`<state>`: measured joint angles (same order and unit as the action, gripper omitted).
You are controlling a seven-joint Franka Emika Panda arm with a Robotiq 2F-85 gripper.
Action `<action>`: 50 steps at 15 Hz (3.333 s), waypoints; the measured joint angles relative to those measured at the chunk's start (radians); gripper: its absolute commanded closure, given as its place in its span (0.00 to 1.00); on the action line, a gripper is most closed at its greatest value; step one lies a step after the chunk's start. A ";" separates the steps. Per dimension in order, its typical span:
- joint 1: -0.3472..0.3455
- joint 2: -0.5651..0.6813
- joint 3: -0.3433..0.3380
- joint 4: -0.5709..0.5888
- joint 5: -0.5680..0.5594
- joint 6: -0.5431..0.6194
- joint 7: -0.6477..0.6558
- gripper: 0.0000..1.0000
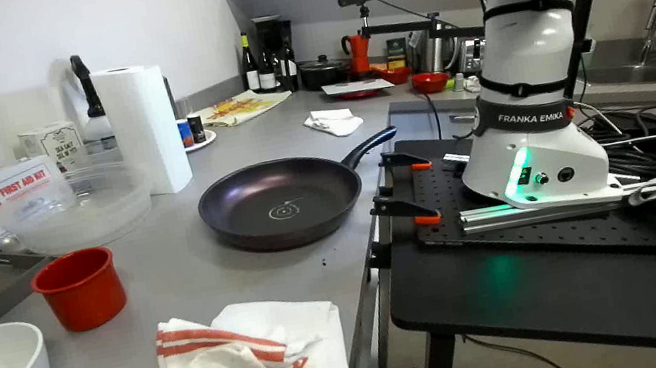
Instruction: Wipe the pan using the towel
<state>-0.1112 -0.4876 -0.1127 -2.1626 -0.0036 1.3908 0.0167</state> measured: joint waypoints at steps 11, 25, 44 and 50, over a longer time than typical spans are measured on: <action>0.000 0.000 0.000 0.002 0.000 0.001 0.000 0.00; 0.032 0.181 0.038 0.002 0.000 0.142 -0.023 0.00; 0.164 0.430 0.166 -0.249 0.037 0.654 -0.101 0.00; 0.199 0.505 0.208 -0.331 0.039 0.797 -0.096 0.00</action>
<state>0.0880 0.0170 0.0955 -2.4932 0.0358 2.1877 -0.0792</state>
